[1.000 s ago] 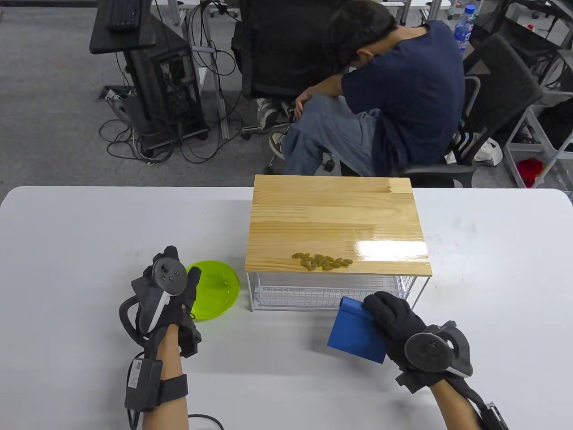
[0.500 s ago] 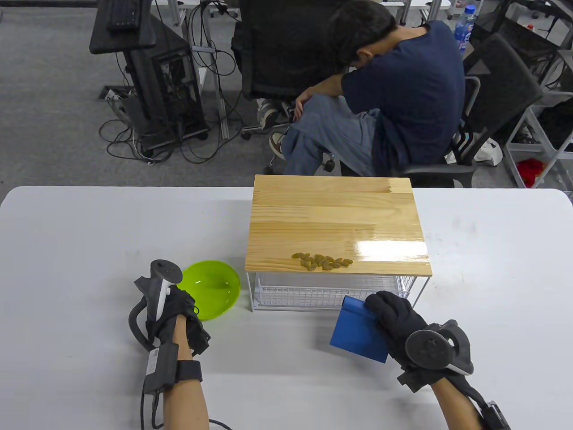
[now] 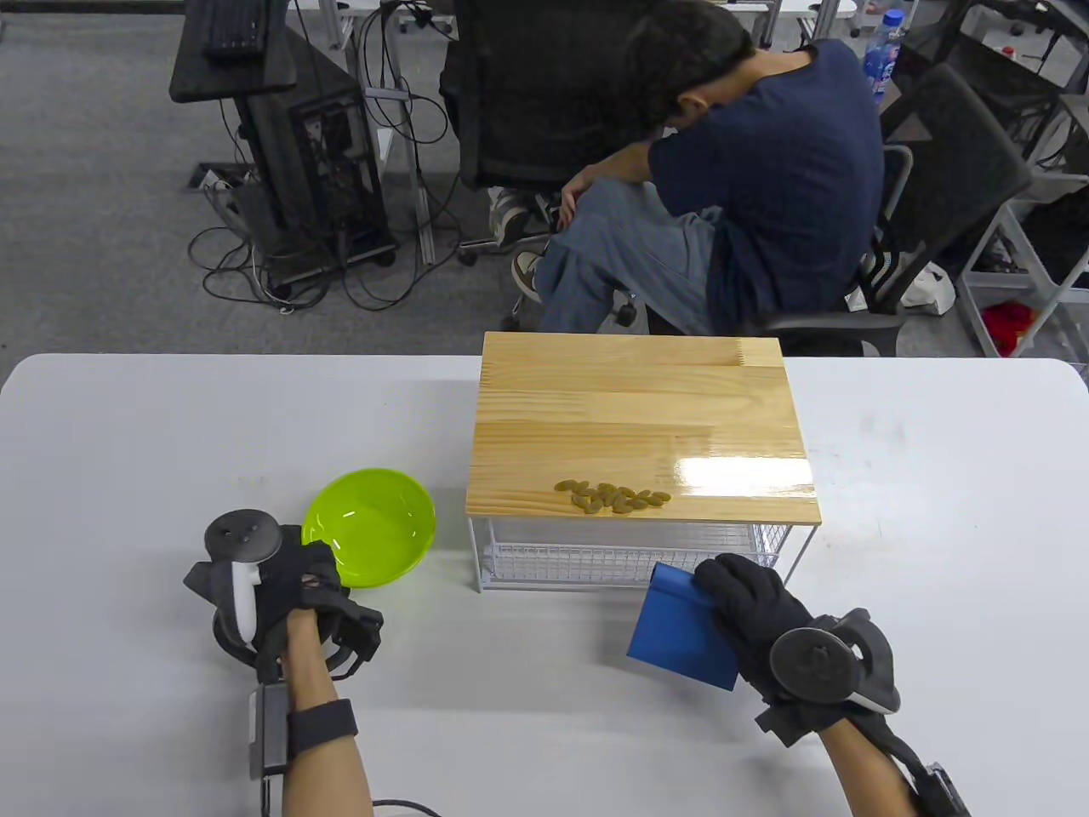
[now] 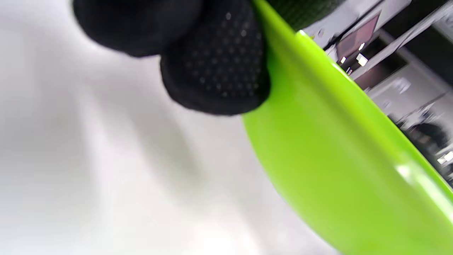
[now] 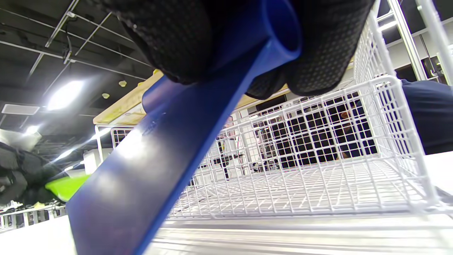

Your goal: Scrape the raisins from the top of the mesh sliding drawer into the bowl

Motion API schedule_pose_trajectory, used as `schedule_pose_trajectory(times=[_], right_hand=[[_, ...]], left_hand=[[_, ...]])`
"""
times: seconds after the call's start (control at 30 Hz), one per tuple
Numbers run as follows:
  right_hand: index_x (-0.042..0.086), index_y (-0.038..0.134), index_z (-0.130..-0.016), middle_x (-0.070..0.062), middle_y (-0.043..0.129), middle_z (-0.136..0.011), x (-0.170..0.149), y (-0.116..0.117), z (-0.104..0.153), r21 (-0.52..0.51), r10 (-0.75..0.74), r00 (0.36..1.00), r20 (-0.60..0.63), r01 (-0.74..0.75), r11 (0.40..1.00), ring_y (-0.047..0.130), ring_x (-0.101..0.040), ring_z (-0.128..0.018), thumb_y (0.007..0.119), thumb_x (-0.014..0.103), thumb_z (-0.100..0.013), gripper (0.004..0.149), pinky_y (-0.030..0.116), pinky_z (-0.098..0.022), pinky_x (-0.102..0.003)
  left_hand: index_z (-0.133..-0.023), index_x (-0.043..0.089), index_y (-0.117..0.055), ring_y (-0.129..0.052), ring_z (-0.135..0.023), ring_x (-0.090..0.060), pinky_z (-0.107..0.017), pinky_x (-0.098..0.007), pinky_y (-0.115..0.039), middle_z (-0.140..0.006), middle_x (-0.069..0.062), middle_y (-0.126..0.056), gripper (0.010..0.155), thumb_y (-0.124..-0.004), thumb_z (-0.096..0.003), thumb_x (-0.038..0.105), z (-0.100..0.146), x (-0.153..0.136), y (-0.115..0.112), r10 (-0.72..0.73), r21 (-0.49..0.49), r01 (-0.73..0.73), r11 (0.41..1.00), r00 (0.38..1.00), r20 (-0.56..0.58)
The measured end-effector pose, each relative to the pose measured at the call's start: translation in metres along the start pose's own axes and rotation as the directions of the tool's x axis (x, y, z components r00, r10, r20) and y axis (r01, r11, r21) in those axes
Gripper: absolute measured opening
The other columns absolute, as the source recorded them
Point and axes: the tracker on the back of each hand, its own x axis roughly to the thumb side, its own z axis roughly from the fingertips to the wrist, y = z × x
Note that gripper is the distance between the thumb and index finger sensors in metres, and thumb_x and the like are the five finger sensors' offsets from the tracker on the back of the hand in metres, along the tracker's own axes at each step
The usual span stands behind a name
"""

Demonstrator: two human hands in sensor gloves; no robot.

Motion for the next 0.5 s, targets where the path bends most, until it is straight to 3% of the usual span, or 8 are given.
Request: schedule_pose_trajectory(times=[0.1, 0.27, 0.37, 0.5], right_hand=[[0.011, 0.058, -0.104, -0.019, 0.059, -0.105, -0.002, 0.000, 0.000, 0.000, -0.002, 1.000, -0.009, 0.002, 1.000, 0.079, -0.049, -0.087, 0.079, 0.017, -0.053, 0.056, 0.073, -0.060, -0.062], [0.011, 0.058, -0.104, -0.020, 0.059, -0.105, -0.003, -0.002, 0.001, -0.005, 0.005, 1.000, -0.015, -0.006, 1.000, 0.078, -0.049, -0.087, 0.079, 0.017, -0.053, 0.056, 0.073, -0.060, -0.062], [0.011, 0.058, -0.104, -0.020, 0.059, -0.105, -0.006, -0.005, 0.002, -0.017, 0.004, 1.000, -0.031, -0.004, 1.000, 0.079, -0.049, -0.087, 0.079, 0.017, -0.053, 0.056, 0.073, -0.059, -0.062], [0.011, 0.058, -0.104, -0.020, 0.059, -0.105, -0.013, -0.011, 0.005, -0.022, 0.017, 0.999, -0.050, -0.018, 1.000, 0.078, -0.050, -0.086, 0.079, 0.017, -0.053, 0.056, 0.073, -0.059, -0.062]], left_hand=[[-0.102, 0.016, -0.065, -0.109, -0.023, -0.013, -0.018, -0.023, -0.095, -0.087, -0.008, -0.090, 0.052, -0.077, -0.0533, 0.029, 0.025, 0.028, 0.024, 0.034, 0.027, -0.037, 0.999, 0.992, 0.120], [-0.103, 0.017, -0.065, -0.108, -0.023, -0.013, -0.018, -0.023, -0.094, -0.088, -0.007, -0.090, 0.052, -0.077, -0.0538, 0.029, 0.082, 0.083, 0.036, -0.053, 0.042, 0.041, 0.998, 0.937, 0.344], [-0.103, 0.018, -0.065, -0.108, -0.024, -0.013, -0.019, -0.023, -0.094, -0.089, -0.007, -0.090, 0.051, -0.077, -0.0543, 0.029, 0.119, 0.114, 0.027, -0.111, 0.002, 0.125, 0.992, 0.876, 0.469], [-0.104, 0.018, -0.065, -0.108, -0.024, -0.013, -0.020, -0.023, -0.094, -0.089, -0.007, -0.090, 0.051, -0.077, -0.0548, 0.029, 0.161, 0.144, -0.010, -0.152, -0.067, 0.234, 0.970, 0.799, 0.582]])
